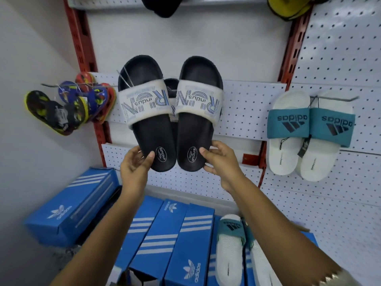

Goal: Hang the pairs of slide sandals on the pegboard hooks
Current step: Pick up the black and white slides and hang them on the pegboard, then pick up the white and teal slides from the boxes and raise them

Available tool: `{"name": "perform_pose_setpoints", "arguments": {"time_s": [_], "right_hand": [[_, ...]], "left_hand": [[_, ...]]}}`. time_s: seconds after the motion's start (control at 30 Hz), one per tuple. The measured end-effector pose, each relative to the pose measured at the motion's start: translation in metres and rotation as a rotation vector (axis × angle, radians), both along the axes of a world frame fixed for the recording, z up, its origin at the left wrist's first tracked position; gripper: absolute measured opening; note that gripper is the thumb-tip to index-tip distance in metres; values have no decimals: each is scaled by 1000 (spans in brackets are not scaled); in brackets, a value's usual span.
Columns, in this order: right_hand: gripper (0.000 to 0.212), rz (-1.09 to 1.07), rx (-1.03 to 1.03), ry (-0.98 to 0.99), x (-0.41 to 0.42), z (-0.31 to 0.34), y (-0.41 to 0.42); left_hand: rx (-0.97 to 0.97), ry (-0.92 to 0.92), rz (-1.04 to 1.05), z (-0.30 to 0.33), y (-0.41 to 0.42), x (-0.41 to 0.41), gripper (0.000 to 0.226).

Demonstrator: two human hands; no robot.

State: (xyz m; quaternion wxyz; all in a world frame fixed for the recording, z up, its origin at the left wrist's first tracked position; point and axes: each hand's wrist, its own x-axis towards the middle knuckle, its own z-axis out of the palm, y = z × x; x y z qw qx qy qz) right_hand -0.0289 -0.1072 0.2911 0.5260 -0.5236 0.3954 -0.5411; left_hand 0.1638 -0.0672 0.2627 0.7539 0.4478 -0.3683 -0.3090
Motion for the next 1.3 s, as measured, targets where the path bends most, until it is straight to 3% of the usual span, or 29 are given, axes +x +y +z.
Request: {"name": "perform_pose_setpoints", "arguments": {"time_s": [0.2,0.5,0.57,0.7,0.8,0.97,1.13,1.3], "right_hand": [[21,-1,72,-6,10,-13,-8],[31,-64,61,50,12,-44,-12],[33,-119,-28,179,11,-49,-9],[57,-207,-206,419,0,-78,5],[65,-270,-351,699,-14,-115,17],[67,-341,-434,1100,-51,-189,35],[70,-305,-281,1345,-106,-263,57],[65,-289,-35,1448,-160,-320,87]], "left_hand": [[67,26,-35,-12,-11,13,44],[137,5,-33,-36,-15,7,37],[137,-105,53,-44,-19,2,39],[161,-535,299,-74,-16,-27,63],[167,-809,356,-102,-4,-63,69],[245,-1198,182,-180,5,-116,66],[421,-1470,-81,-252,19,-159,68],[604,-1509,-386,-289,32,-192,61]]}}
